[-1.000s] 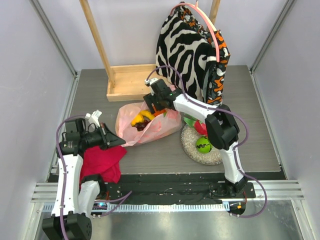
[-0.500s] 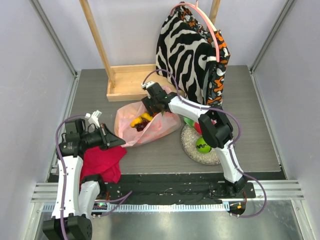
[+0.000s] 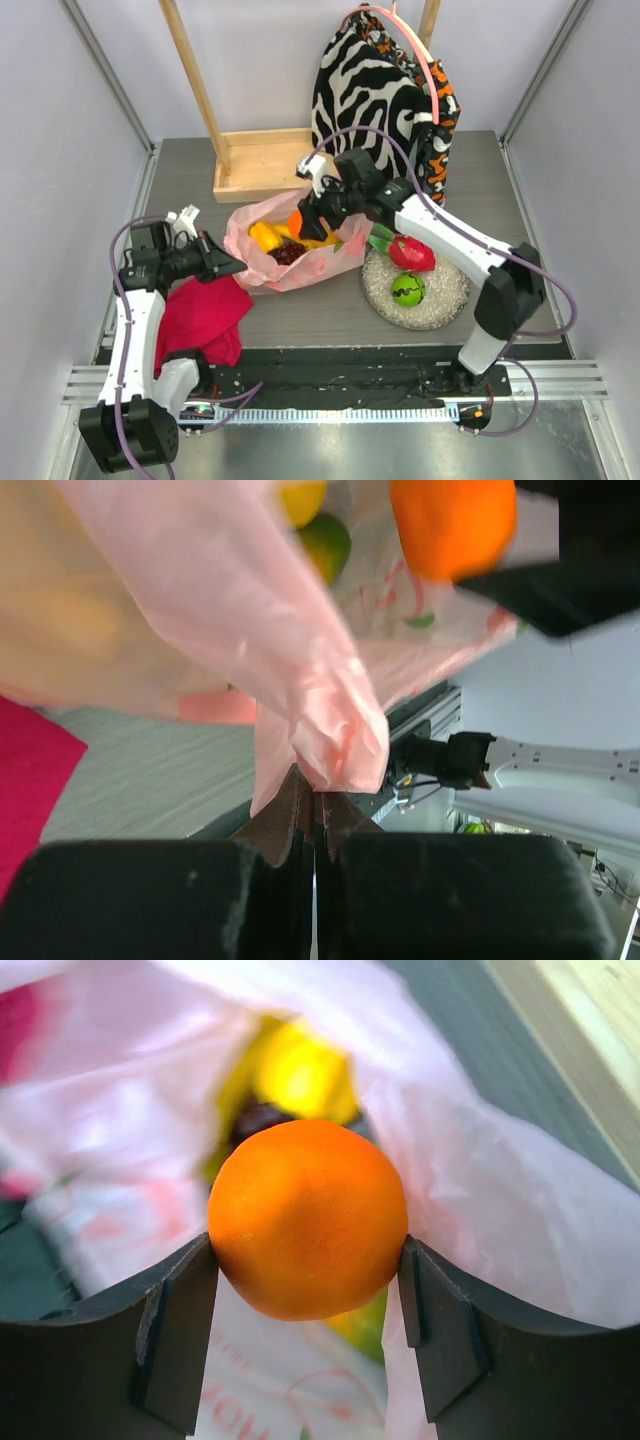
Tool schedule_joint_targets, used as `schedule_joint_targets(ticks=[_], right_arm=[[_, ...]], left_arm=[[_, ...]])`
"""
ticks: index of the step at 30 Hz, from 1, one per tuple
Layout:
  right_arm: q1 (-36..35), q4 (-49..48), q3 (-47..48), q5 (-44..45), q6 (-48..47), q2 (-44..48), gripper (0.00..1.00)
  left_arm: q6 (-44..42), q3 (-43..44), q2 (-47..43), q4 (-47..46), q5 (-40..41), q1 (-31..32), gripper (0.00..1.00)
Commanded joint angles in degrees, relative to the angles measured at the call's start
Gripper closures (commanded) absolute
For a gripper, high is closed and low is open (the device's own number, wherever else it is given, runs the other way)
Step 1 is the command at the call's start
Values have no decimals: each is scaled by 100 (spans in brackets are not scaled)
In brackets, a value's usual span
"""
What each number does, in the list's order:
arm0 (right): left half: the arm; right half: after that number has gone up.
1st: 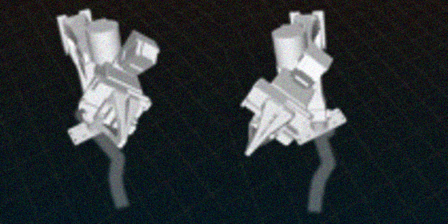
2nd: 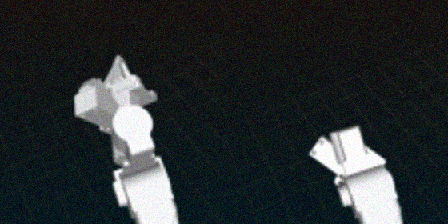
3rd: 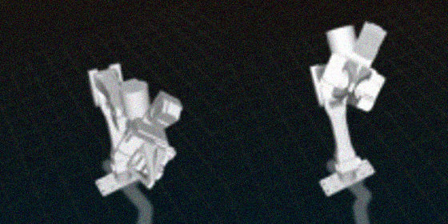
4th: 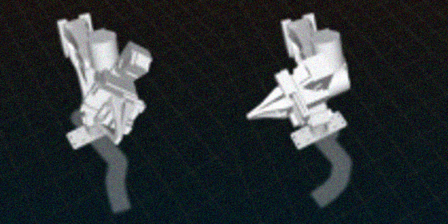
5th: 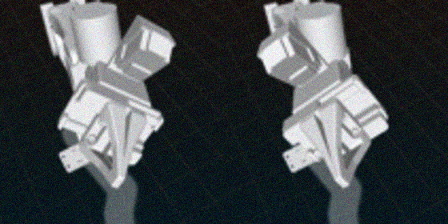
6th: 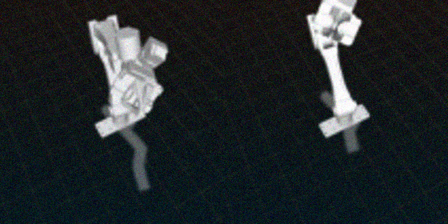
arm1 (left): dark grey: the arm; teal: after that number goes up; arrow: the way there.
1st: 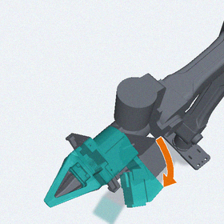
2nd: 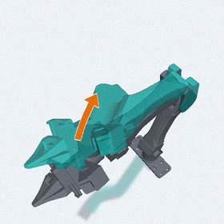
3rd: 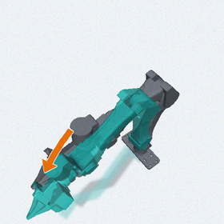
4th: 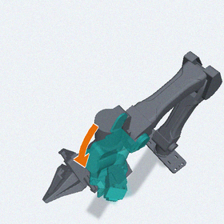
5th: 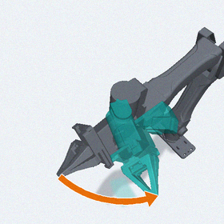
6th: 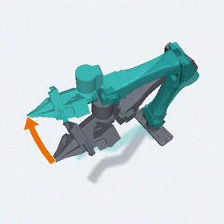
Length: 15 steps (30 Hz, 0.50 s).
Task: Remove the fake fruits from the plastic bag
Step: Adjust the fake fruit in the plastic bag.
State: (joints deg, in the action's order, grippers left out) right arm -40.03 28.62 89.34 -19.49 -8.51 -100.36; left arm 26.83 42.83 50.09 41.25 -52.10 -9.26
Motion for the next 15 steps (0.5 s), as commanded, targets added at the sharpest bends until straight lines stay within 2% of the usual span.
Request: schedule_joint_targets(ticks=[1,4,8,11,12,15], right_arm=[[-31,319,-601,-1530,-686,499,54],[-75,354,-655,-1760,-827,631,52],[74,443,-156,-1690,-916,877,50],[504,241,223,-2356,-22,896,46],[644,14,242,-2541,529,799,46],[637,-556,-126,-2613,842,667,46]], left_arm=[[252,463,326,-811,68,55,100],[244,682,625,-917,103,143,100],[244,894,888,-944,165,170,100],[279,964,1003,-1014,191,170,100],[296,982,1021,-1023,191,170,100],[305,1034,1073,-1058,121,179,100]])
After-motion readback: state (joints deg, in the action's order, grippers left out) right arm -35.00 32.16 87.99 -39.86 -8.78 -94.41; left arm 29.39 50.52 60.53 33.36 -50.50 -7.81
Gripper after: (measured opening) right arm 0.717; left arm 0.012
